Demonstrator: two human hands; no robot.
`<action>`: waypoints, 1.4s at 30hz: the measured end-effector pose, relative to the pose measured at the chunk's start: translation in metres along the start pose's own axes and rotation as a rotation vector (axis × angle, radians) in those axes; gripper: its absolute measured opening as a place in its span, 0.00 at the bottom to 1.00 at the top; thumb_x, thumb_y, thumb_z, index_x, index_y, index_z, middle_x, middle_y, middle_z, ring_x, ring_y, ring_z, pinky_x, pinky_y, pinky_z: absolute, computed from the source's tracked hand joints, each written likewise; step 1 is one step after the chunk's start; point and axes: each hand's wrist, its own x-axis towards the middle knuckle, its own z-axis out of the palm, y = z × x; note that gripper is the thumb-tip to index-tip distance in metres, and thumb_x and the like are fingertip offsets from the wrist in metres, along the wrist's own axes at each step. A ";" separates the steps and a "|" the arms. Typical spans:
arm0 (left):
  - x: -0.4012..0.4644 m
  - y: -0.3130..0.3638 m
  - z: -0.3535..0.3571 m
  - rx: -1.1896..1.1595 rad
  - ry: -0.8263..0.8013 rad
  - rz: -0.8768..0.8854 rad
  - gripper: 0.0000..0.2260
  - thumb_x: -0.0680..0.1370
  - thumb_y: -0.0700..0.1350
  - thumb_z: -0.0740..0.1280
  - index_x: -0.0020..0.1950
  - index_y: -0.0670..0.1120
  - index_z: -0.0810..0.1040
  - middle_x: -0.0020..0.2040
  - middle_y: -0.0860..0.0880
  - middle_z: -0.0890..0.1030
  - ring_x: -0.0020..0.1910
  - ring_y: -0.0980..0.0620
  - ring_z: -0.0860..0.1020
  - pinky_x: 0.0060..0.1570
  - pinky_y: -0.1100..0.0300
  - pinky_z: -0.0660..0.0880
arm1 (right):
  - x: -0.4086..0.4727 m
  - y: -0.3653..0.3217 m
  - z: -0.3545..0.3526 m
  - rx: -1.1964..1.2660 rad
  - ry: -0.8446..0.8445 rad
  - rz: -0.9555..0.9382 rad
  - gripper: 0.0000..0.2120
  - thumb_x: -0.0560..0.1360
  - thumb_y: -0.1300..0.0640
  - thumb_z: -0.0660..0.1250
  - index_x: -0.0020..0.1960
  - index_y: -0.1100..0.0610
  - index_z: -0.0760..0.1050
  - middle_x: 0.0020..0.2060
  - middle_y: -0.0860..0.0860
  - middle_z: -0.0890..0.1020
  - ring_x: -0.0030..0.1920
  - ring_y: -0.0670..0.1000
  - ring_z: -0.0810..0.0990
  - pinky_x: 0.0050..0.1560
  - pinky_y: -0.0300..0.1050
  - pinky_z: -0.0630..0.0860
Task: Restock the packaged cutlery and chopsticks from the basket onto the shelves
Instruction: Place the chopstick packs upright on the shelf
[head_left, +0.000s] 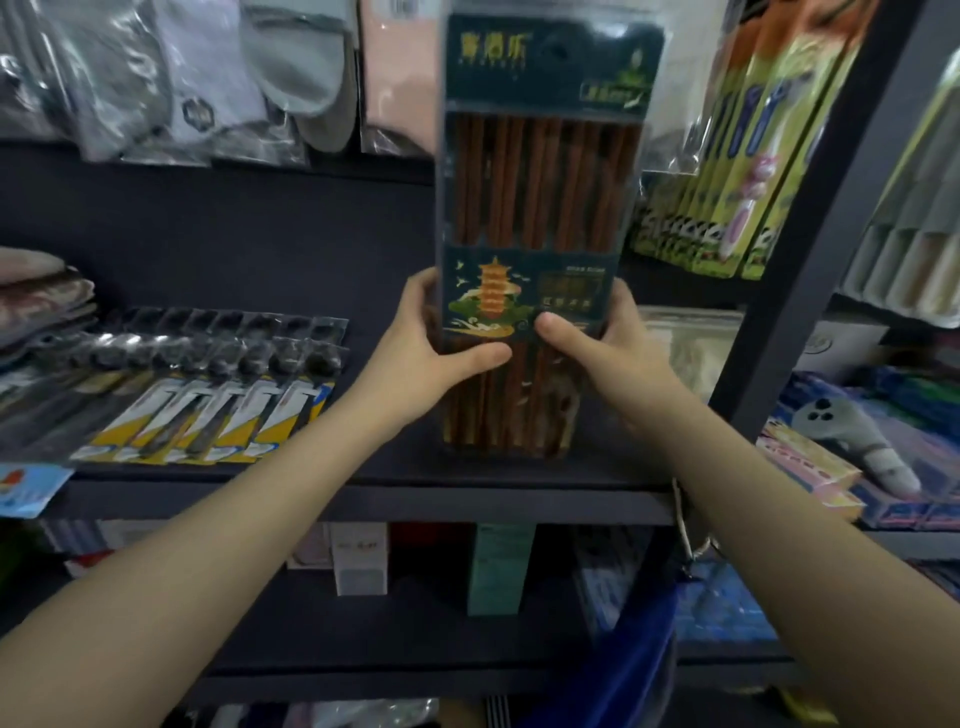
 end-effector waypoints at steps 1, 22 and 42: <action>0.001 -0.003 0.001 0.024 -0.008 -0.006 0.37 0.64 0.53 0.75 0.68 0.54 0.60 0.56 0.62 0.73 0.56 0.61 0.73 0.52 0.71 0.70 | 0.001 0.005 0.001 -0.027 -0.006 0.001 0.23 0.70 0.53 0.71 0.59 0.49 0.62 0.50 0.38 0.75 0.51 0.36 0.75 0.55 0.37 0.73; 0.014 0.000 0.020 -0.088 -0.081 0.088 0.44 0.72 0.55 0.67 0.72 0.57 0.35 0.76 0.51 0.54 0.69 0.59 0.62 0.68 0.58 0.60 | 0.019 0.010 -0.005 -0.034 -0.018 -0.018 0.35 0.75 0.55 0.65 0.75 0.53 0.50 0.58 0.45 0.74 0.54 0.37 0.75 0.52 0.28 0.74; 0.010 -0.026 0.043 -0.204 -0.323 -0.715 0.24 0.74 0.59 0.63 0.64 0.46 0.70 0.49 0.51 0.77 0.45 0.51 0.77 0.38 0.60 0.78 | 0.000 0.047 -0.027 0.036 -0.062 0.768 0.28 0.72 0.38 0.64 0.67 0.51 0.70 0.64 0.49 0.74 0.65 0.54 0.72 0.67 0.49 0.68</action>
